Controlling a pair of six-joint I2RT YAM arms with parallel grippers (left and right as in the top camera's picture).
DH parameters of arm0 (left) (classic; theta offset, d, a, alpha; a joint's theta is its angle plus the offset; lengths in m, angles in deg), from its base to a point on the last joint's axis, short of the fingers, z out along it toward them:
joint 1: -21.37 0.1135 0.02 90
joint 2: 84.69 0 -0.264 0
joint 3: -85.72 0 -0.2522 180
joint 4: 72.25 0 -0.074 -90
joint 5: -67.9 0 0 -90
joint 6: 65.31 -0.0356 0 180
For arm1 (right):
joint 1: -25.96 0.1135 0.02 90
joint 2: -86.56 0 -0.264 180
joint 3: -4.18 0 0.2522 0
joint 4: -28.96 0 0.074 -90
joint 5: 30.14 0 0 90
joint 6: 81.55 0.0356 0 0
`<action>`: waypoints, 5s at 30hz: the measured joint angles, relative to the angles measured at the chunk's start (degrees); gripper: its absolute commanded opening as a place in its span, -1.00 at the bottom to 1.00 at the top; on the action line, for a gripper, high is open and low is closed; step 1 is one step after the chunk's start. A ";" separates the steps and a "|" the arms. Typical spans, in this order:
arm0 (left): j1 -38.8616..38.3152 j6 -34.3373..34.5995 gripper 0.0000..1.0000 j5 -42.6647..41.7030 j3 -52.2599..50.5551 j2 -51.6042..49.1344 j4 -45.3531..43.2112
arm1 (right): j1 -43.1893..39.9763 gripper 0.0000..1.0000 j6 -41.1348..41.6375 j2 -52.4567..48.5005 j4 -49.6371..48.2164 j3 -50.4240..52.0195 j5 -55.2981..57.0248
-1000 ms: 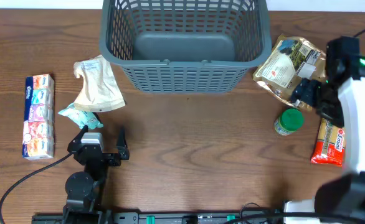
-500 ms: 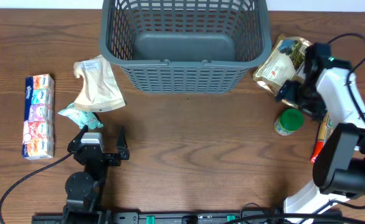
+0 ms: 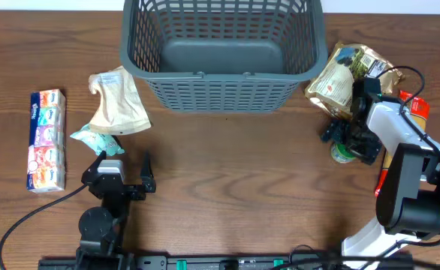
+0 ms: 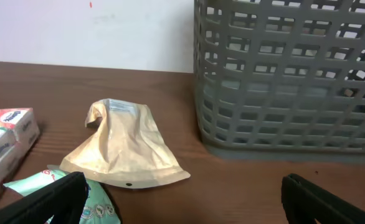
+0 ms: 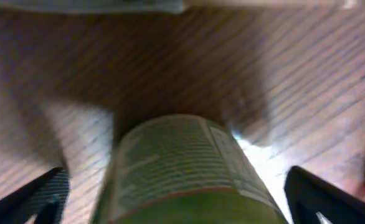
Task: Pack container
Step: 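Reach the right gripper to the green-capped jar and grasp it, then lift the jar with the right gripper and lower it into the basket, then move the right gripper to the gold snack pouch and grasp it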
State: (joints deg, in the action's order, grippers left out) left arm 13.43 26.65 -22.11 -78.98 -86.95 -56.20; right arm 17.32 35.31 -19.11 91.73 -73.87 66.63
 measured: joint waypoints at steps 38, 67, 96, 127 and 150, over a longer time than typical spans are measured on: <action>0.00 -0.02 0.96 -0.02 0.00 0.00 -0.02 | 2.08 -0.97 -11.37 2.71 20.02 -53.68 -3.56; 0.00 0.46 0.97 -0.02 0.00 0.00 0.00 | 26.58 -0.98 -35.67 -24.11 13.00 -68.00 -8.96; 0.00 2.58 0.97 -0.02 0.00 0.00 0.00 | 26.56 0.29 -35.65 -35.08 20.04 -67.98 -9.79; 0.00 2.56 0.97 -0.02 0.00 0.00 0.00 | 26.10 0.99 -32.61 -28.65 25.14 -97.85 -8.96; 0.00 2.58 0.97 -0.02 0.00 0.00 0.00 | -14.75 0.98 -16.09 -20.90 45.88 -100.41 -18.84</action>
State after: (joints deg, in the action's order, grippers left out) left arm 13.43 29.23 -22.13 -78.98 -86.95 -56.20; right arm 2.56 19.22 -40.01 137.61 -174.28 47.79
